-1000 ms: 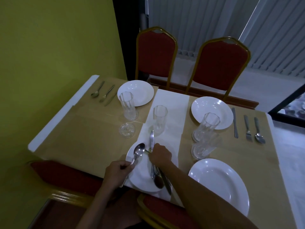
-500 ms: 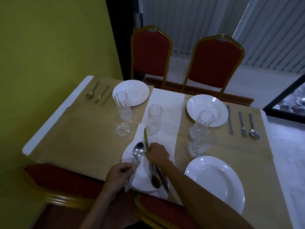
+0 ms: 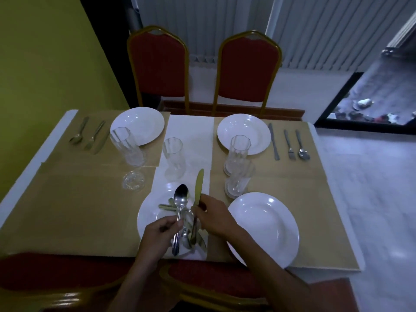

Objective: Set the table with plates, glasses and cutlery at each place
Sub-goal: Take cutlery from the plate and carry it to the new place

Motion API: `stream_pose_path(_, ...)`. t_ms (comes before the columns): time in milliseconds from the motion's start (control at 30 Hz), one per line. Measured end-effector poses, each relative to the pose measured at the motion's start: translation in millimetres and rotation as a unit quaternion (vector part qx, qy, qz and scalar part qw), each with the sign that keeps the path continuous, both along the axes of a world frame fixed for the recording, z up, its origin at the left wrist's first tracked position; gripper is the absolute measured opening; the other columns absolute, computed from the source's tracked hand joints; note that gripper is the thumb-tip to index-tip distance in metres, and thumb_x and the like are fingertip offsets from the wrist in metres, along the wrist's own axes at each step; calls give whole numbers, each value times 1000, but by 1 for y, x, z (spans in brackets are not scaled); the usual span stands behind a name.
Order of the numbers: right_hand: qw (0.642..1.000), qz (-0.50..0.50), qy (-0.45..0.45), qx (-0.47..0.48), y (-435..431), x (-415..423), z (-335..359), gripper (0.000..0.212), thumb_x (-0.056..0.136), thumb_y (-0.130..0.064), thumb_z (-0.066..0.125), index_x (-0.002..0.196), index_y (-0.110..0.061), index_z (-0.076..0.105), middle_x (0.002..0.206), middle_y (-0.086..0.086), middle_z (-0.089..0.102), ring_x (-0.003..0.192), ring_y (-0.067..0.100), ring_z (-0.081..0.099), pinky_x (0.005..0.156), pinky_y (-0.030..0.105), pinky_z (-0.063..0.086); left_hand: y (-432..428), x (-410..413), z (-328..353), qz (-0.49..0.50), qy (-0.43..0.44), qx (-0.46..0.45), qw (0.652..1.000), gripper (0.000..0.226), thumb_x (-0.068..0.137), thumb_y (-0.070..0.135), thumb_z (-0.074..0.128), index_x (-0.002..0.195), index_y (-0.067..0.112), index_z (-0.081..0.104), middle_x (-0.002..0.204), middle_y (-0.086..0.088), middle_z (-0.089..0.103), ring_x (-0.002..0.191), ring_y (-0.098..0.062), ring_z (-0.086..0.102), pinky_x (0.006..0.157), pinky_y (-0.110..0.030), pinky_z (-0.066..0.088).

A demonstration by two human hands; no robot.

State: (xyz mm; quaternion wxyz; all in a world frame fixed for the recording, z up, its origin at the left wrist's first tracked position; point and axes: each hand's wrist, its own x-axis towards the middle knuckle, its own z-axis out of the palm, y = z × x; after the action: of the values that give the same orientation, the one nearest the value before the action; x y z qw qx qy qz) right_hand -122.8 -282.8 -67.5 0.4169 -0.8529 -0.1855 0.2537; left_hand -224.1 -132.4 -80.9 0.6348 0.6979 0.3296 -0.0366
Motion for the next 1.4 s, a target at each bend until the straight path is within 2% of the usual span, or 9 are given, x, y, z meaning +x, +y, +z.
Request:
stream_pose_path(67, 1000, -14, -2, -4, -21, -4, 9, 24, 100, -24, 52, 76, -25, 49, 73, -9, 52, 68, 5, 50, 61, 16, 38, -13, 6, 4, -27, -2, -1, 1000, 10, 88, 18, 70, 95, 20, 77, 89, 3, 77, 86, -12, 70, 64, -27, 51)
stream_pose_path(167, 999, -40, 5, -16, -59, -9, 18, 19, 99, -29, 52, 90, -13, 58, 83, 2, 64, 73, 15, 61, 71, 31, 49, -39, 15, 10, -74, -3, -6, 997, 10, 88, 20, 70, 91, 28, 75, 87, 6, 77, 86, -10, 70, 68, -31, 54)
stream_pose_path(367, 995, -80, 29, -47, -148, -12, 19, 19, 100, -30, 51, 90, -16, 60, 84, 0, 69, 59, 5, 59, 67, 25, 49, -109, 31, 24, -142, -23, -14, 990, 10, 87, 15, 70, 89, 22, 75, 82, 8, 77, 76, -4, 71, 61, -16, 52)
stream_pose_path(500, 991, -122, 39, -49, -212, -8, 17, 21, 99, -30, 52, 94, -13, 62, 85, 3, 70, 61, 10, 65, 66, 27, 52, -164, 42, 19, -180, -1, 4, 984, 8, 84, 19, 74, 89, 25, 77, 79, 2, 76, 70, -11, 69, 56, -23, 49)
stream_pose_path(633, 982, -172, 60, -42, -273, -2, 10, 14, 98, -30, 54, 89, -23, 62, 78, -1, 67, 61, 10, 65, 61, 28, 52, -225, 57, 18, -264, 7, 36, 964, 7, 87, 25, 70, 87, 23, 76, 76, 2, 76, 65, -11, 69, 54, -20, 47)
stream_pose_path(733, 973, -211, 75, -52, -311, 4, 2, 16, 97, -30, 55, 89, -18, 62, 79, 3, 69, 62, 15, 68, 56, 25, 50, -268, 71, 14, -292, 23, 55, 955, 8, 87, 23, 71, 90, 17, 76, 75, 0, 76, 69, -15, 71, 53, -15, 47)
stream_pose_path(900, 960, -256, 110, -41, -365, 13, -9, 18, 97, -26, 57, 83, -16, 60, 76, 1, 67, 57, 9, 64, 50, 19, 45, -331, 92, 0, -323, 34, 140, 935, 7, 81, 25, 75, 83, 18, 76, 69, 9, 71, 59, 3, 64, 54, -7, 44)
stream_pose_path(1233, 962, -225, 108, -108, -432, 36, -34, 27, 98, -24, 55, 95, 1, 65, 83, 13, 72, 57, 9, 65, 50, 19, 47, -397, 132, -41, -357, 79, 213, 906, 20, 78, 12, 65, 59, 20, 64, 62, 5, 65, 71, -18, 67, 68, -30, 52)
stream_pose_path(1400, 969, -189, 108, -118, -437, 49, -35, 20, 99, -24, 53, 86, -13, 63, 75, -2, 67, 58, 7, 64, 46, 13, 43, -402, 129, -53, -335, 76, 220, 913, 22, 84, 11, 65, 64, 17, 67, 65, 1, 69, 65, -9, 66, 52, -10, 42)
